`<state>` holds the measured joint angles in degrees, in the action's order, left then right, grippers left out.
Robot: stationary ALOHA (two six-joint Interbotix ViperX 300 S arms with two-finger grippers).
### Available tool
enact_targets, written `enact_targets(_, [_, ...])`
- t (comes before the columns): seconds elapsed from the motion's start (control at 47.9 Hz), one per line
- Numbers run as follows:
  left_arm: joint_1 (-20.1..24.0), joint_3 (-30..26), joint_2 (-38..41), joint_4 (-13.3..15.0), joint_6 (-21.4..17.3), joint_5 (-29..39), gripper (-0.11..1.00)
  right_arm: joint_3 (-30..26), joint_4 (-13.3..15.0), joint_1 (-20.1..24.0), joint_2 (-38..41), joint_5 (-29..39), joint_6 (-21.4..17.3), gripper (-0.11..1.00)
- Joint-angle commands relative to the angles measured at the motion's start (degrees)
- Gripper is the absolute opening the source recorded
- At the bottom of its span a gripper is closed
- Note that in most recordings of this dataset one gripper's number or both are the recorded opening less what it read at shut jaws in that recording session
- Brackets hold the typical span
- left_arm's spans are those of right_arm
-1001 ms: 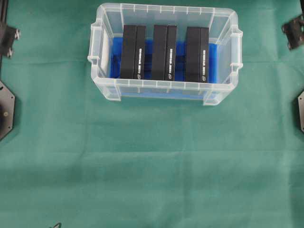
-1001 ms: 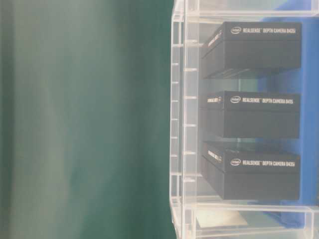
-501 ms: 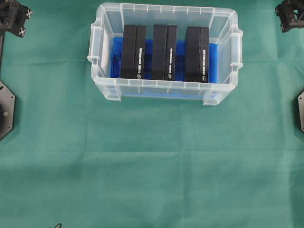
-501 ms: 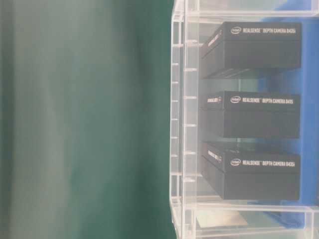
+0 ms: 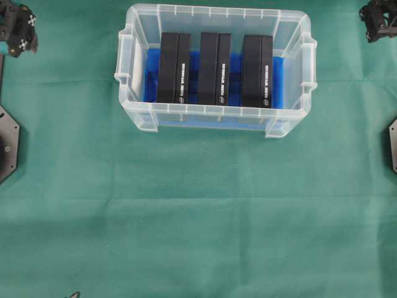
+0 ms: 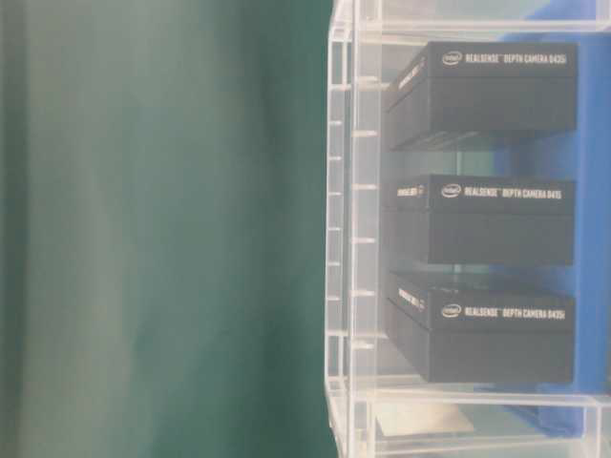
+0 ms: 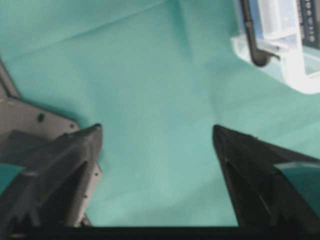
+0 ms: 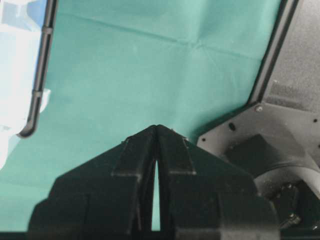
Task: Take out the box from the case.
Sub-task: 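Open the right gripper and move it toward the case's far side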
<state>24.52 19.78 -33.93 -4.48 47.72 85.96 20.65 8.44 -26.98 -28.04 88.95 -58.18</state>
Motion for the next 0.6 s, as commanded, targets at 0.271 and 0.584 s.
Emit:
enact_targets(0.271, [0.18, -0.53, -0.53, 0.0, 0.26, -2.55, 0.94, 0.7, -0.88, -0.09, -0.62, -2.2, -0.09, 0.01])
enact_targets(0.584, [0.18, -0.53, -0.53, 0.0, 0.7, -3.34, 0.94, 1.93, -0.97, -0.09, -1.67, -2.9, -0.09, 0.01])
